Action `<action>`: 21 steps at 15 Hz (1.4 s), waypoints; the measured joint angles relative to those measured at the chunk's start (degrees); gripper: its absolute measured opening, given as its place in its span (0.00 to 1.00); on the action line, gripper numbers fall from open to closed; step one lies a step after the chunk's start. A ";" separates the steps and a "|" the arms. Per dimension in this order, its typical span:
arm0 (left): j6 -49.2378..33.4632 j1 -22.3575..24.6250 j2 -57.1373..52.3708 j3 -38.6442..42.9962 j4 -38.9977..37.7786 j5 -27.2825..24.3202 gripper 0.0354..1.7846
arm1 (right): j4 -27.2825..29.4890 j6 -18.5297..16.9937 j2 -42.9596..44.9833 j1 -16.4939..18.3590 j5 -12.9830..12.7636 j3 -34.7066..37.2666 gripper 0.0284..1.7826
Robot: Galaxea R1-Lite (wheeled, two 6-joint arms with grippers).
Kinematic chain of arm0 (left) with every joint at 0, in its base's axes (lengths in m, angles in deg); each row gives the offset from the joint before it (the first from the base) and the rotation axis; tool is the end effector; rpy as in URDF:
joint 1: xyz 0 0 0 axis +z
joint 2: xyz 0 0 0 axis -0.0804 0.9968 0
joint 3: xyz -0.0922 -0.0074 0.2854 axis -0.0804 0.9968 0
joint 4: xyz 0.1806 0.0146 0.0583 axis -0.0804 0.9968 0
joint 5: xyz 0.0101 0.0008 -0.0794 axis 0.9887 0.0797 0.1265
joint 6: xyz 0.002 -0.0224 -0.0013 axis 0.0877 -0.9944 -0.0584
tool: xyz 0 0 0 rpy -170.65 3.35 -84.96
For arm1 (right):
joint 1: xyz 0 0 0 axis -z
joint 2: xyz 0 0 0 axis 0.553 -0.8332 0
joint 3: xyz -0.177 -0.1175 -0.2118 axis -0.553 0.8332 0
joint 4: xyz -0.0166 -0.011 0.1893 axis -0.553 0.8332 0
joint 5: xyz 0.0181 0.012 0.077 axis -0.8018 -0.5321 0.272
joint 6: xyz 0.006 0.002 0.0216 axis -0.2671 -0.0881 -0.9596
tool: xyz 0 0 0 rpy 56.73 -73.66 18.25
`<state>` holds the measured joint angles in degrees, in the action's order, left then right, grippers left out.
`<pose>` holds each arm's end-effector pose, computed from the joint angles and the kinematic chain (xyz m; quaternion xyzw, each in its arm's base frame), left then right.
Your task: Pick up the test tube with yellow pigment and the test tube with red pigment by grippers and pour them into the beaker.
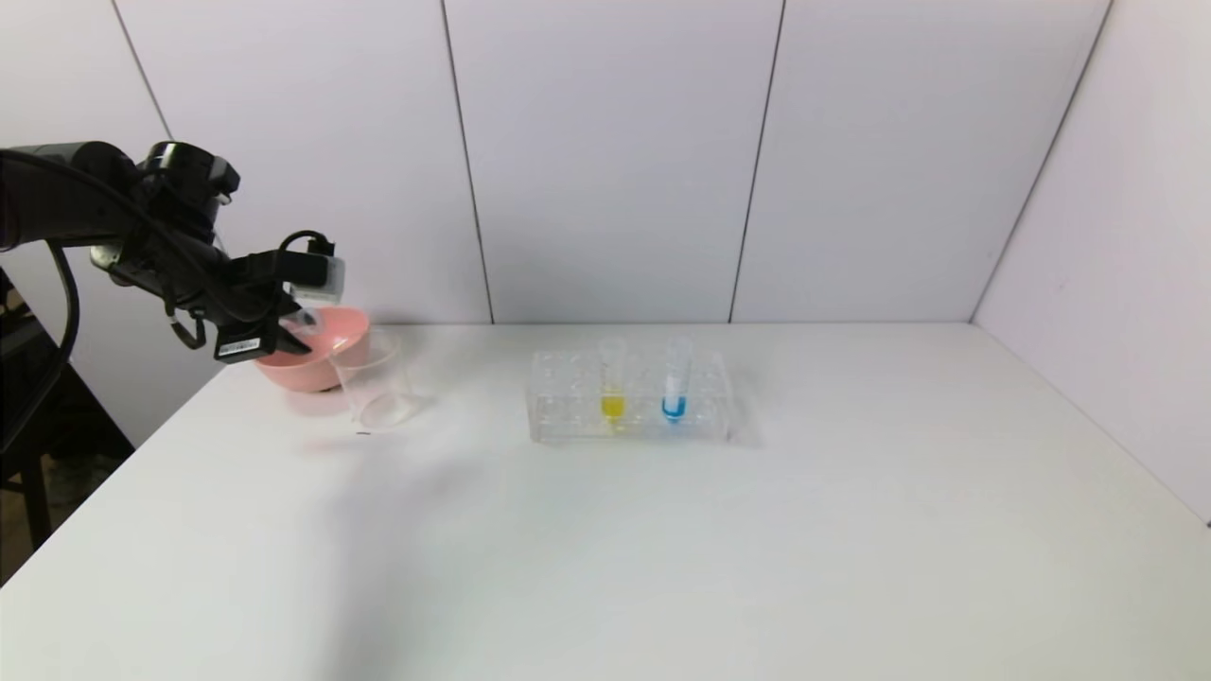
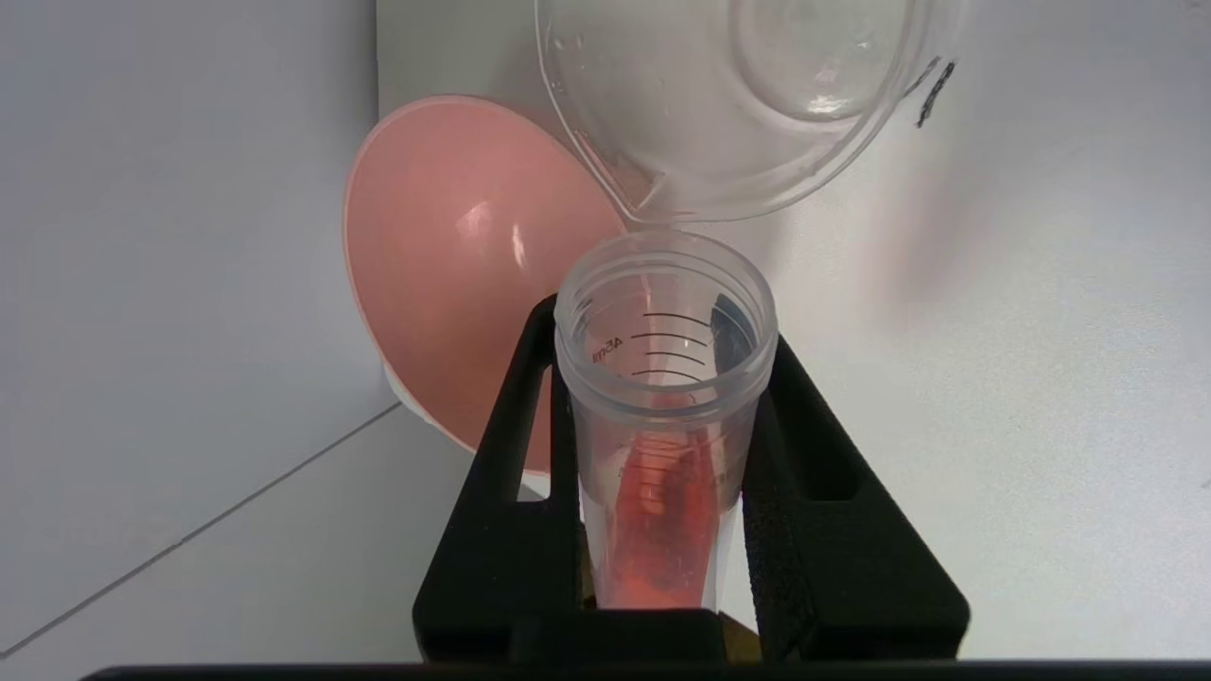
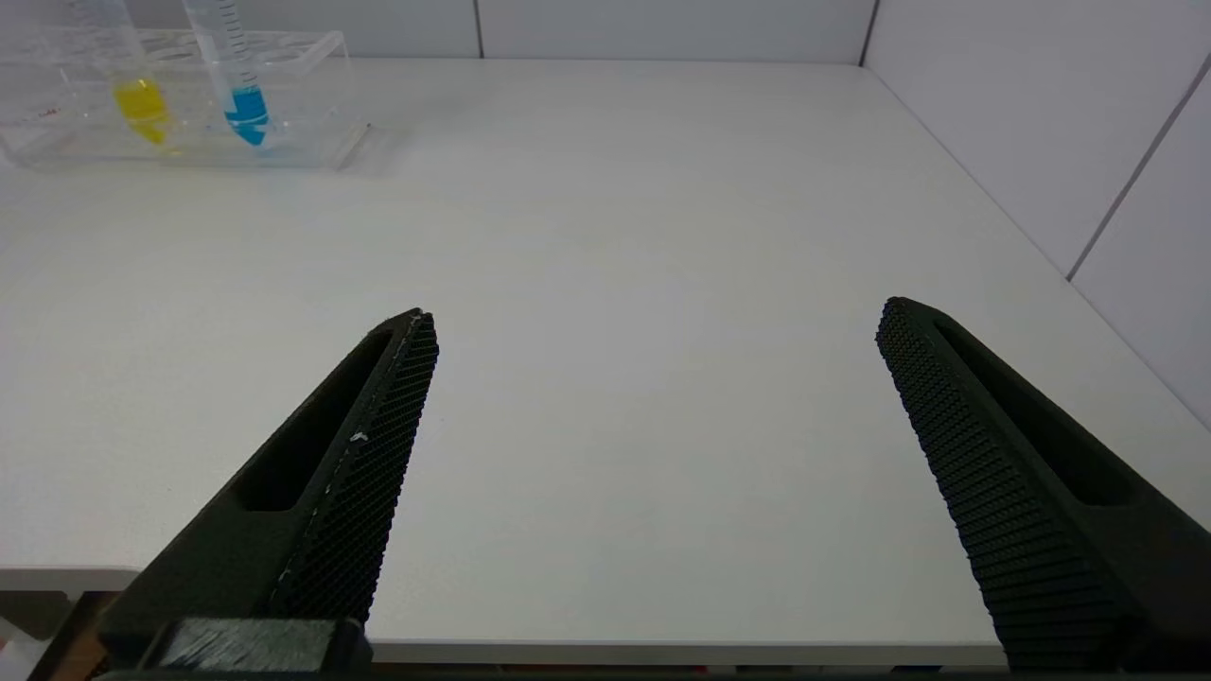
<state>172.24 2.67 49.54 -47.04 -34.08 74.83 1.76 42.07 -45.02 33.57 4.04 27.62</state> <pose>0.4021 0.0468 0.2264 0.5519 0.2917 -0.3121 0.7162 -0.0227 -0.0001 0.0758 -0.0006 0.0016 -0.0019 1.0000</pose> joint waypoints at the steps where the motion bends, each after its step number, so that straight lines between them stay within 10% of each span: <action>1: 0.00 -0.34 0.11 0.00 -0.17 1.07 0.26 | 0.00 0.00 0.00 0.00 0.00 0.00 0.95; 21: -0.41 -2.18 0.09 -0.37 0.41 2.36 0.26 | 0.00 0.00 0.00 0.00 0.01 0.00 0.95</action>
<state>171.83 0.48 49.63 -47.40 -33.67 77.20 1.76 42.07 -45.02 33.57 4.05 27.62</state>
